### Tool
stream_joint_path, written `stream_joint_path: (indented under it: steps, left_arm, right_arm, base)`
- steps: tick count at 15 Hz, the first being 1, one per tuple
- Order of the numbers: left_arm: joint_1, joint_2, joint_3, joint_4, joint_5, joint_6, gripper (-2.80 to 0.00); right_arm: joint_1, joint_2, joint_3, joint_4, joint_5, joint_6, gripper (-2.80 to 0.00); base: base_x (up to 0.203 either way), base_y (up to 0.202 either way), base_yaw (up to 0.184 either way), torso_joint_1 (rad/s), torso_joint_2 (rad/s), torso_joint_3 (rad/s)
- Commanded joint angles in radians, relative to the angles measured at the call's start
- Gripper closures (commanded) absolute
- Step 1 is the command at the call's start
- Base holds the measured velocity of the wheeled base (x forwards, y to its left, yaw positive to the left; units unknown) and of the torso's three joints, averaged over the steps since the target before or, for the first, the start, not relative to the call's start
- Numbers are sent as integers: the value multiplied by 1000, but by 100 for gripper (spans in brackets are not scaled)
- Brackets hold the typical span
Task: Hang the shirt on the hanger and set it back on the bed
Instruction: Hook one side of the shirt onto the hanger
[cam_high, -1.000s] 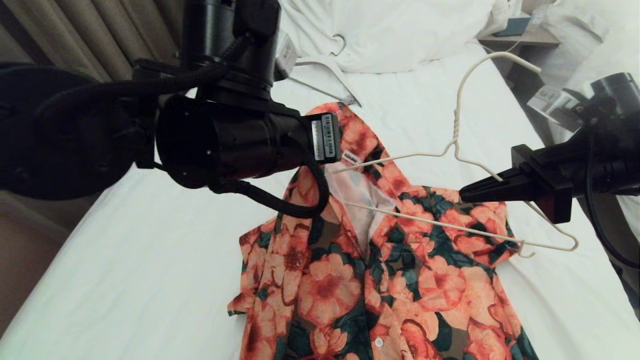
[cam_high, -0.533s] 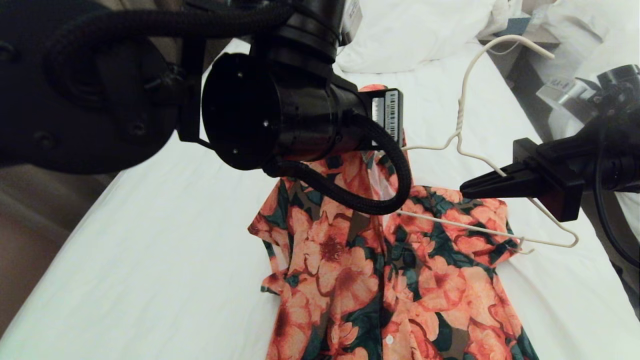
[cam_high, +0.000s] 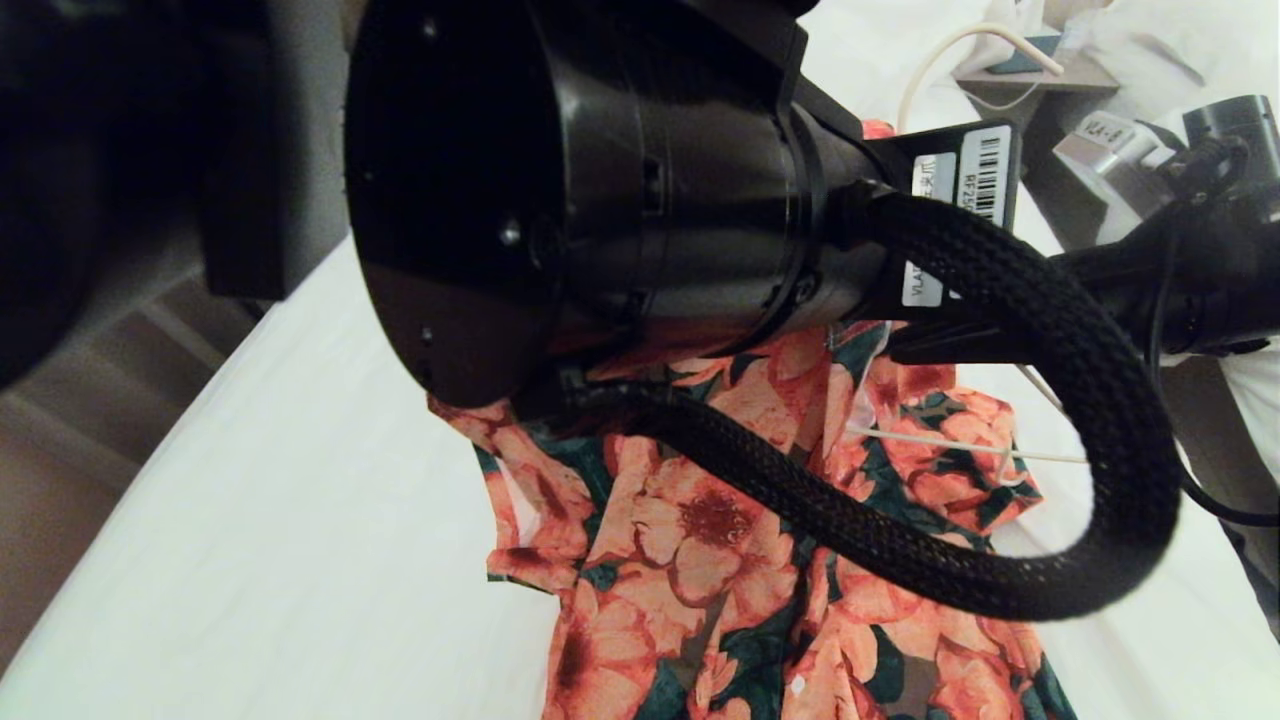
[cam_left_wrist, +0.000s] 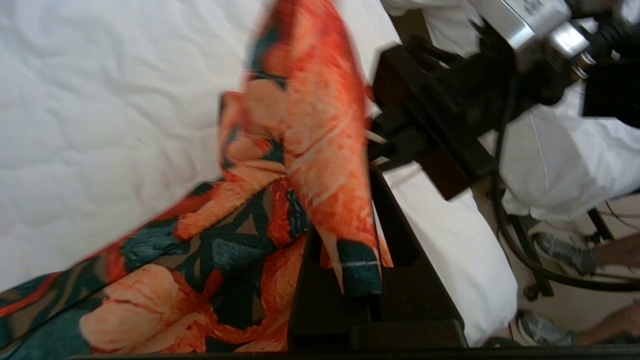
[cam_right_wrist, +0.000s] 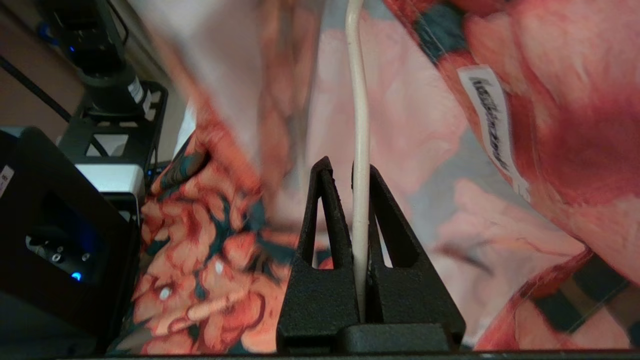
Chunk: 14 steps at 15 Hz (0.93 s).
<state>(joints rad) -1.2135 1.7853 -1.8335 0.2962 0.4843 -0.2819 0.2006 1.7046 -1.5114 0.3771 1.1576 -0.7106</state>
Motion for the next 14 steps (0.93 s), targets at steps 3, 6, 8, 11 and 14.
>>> stream_joint_path:
  steps: [3,6,8,11,14]
  left_arm:
    - [-5,35,35,-20,-1,-4,0]
    - [-16,49,33,-52,-2,3,0]
    - [-18,51,63,-53,-3,0,0]
    - [-18,51,86,-54,-4,-1,0]
    - [-26,52,103,-52,-1,4,0]
  right_arm:
    - [43,13,10,-17,10,20,0]
    - [64,26,48,-56,44,20,0]
    - [63,31,97,-142,81,23,0]
    - [63,49,108,-168,86,25,0]
    - [64,58,108,-169,88,25,0]
  base:
    - [0,0,0,0,0,0]
    - [0,0,0,0,0,0]
    - [0,0,0,0,0,0]
    - [0,0,0,0,0,0]
    - [0,0,0,0,0,0]
